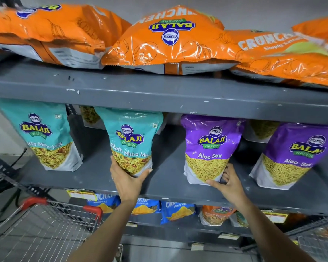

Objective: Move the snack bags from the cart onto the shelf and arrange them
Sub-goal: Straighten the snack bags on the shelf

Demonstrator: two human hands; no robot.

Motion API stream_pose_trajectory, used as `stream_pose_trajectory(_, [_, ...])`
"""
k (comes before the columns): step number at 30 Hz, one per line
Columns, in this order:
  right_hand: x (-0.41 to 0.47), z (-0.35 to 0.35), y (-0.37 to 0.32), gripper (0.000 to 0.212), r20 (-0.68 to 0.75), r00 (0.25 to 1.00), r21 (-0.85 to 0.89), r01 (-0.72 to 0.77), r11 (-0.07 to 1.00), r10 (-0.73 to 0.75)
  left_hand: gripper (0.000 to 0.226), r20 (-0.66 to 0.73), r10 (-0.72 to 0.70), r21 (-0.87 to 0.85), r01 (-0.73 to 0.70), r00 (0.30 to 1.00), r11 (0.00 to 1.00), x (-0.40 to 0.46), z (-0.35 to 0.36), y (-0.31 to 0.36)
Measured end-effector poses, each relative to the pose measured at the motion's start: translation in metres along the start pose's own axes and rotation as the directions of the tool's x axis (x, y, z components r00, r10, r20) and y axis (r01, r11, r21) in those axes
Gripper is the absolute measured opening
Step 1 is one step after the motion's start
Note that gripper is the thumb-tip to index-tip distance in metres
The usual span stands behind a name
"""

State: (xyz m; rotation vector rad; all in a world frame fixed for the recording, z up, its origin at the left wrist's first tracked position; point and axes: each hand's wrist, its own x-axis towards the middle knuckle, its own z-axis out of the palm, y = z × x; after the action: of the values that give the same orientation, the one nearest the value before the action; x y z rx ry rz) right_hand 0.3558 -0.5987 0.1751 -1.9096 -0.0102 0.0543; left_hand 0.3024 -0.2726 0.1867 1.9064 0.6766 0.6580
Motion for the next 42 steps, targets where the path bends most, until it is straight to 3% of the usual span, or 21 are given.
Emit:
stream_pose_trajectory(18, [-0.007, 0.000, -0.012, 0.081, 0.015, 0.999, -0.006, -0.052, 0.999, 0.052, 0.131, 0.024, -0.039, 0.013, 0.039, 0.999, 0.999, -0.007, -0.007, 0.000])
stream_pose_trajectory(20, [-0.005, -0.004, -0.016, 0.088, 0.030, 0.997, 0.027, -0.070, 0.997, 0.069, 0.113, -0.064, -0.020, -0.011, 0.019, 0.998, 1.000, -0.014, -0.013, 0.005])
stream_pose_trajectory(23, [0.001, -0.011, -0.041, 0.078, -0.043, 0.998, 0.130, -0.037, 0.991, 0.043, 0.055, -0.166, 0.203, -0.081, -0.218, 0.965, 0.973, -0.026, -0.023, 0.027])
stream_pose_trajectory(25, [0.007, -0.018, -0.061, 0.067, -0.108, 0.994, 0.280, 0.026, 0.960, 0.004, 0.034, -0.058, 0.348, -0.185, -0.353, 0.936, 0.917, -0.031, -0.023, 0.053])
stream_pose_trajectory(28, [0.019, -0.029, -0.090, 0.052, -0.159, 0.987, 0.406, 0.090, 0.909, -0.027, 0.032, 0.210, 0.506, -0.239, -0.458, 0.837, 0.857, -0.032, -0.003, 0.098])
stream_pose_trajectory(30, [0.026, -0.033, -0.106, 0.028, -0.168, 0.986, 0.457, 0.095, 0.884, -0.018, 0.025, 0.310, 0.447, -0.259, -0.378, 0.839, 0.889, -0.032, 0.017, 0.131])
stream_pose_trajectory(32, [0.034, -0.033, -0.120, 0.020, -0.172, 0.985, 0.499, 0.103, 0.861, -0.018, 0.036, 0.398, 0.277, -0.326, -0.147, 0.875, 0.934, -0.030, 0.034, 0.161])
stream_pose_trajectory(34, [0.040, -0.033, -0.131, 0.014, -0.220, 0.975, 0.497, 0.141, 0.856, -0.033, 0.035, 0.434, 0.170, -0.426, 0.035, 0.885, 0.904, -0.023, 0.047, 0.181])
stream_pose_trajectory(38, [0.046, -0.033, -0.147, 0.015, -0.324, 0.945, 0.493, 0.201, 0.847, -0.036, 0.014, 0.302, 0.174, -0.513, 0.006, 0.937, 0.859, -0.001, 0.059, 0.193])
stream_pose_trajectory(42, [0.044, -0.036, -0.139, 0.009, -0.286, 0.958, 0.480, 0.168, 0.861, -0.027, 0.007, 0.282, 0.182, -0.587, 0.019, 0.942, 0.809, -0.002, 0.061, 0.189])
